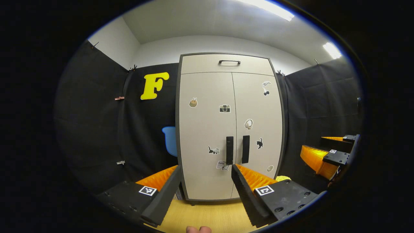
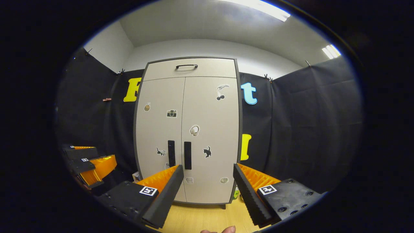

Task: Open the right door of the double-door shoe cabinet with the right hand, and open the left door with the left hand.

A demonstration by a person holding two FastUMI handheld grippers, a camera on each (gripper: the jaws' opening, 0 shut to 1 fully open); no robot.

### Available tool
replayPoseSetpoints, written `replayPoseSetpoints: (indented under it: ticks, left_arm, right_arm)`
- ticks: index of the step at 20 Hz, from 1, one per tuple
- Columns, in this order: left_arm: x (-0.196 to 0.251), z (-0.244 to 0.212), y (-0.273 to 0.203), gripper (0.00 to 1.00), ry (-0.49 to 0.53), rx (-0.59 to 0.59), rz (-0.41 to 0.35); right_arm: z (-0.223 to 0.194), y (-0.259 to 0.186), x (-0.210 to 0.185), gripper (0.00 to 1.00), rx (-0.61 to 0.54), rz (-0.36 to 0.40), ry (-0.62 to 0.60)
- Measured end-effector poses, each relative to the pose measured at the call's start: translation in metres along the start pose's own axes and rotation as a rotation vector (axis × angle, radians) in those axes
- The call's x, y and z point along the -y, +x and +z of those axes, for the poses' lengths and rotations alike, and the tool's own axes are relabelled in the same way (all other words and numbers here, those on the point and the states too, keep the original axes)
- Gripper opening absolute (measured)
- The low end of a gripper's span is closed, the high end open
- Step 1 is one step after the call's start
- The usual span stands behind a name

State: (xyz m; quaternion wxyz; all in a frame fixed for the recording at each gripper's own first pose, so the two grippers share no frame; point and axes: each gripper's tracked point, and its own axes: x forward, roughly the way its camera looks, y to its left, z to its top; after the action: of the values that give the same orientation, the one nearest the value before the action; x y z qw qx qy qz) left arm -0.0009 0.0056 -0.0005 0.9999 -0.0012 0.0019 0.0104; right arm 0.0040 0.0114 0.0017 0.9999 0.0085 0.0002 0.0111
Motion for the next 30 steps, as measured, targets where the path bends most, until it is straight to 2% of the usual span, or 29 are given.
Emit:
replayPoseSetpoints:
  ticks: [6,15,22,26,30]
  left_arm:
    - [-0.004,-0.003,0.001,0.95,-0.006,-0.004,0.003]
    - [-0.034,-0.014,0.012,0.94,-0.010,-0.010,0.011]
    - [-0.053,-0.021,0.025,0.95,-0.026,-0.023,-0.004]
    - [-0.064,-0.024,0.030,0.95,-0.027,-0.024,-0.006]
    - [-0.074,-0.031,0.033,0.95,-0.035,-0.031,0.000]
  right_arm:
    - [0.002,0.029,-0.019,0.98,0.005,0.038,0.004]
    - [-0.009,0.115,-0.046,0.97,0.005,0.056,-0.016]
    - [-0.049,0.184,-0.066,0.98,-0.049,0.043,-0.059]
    - [-0.074,0.221,-0.081,0.98,-0.098,0.052,-0.001]
    - [-0.084,0.245,-0.078,0.98,-0.109,0.012,0.034]
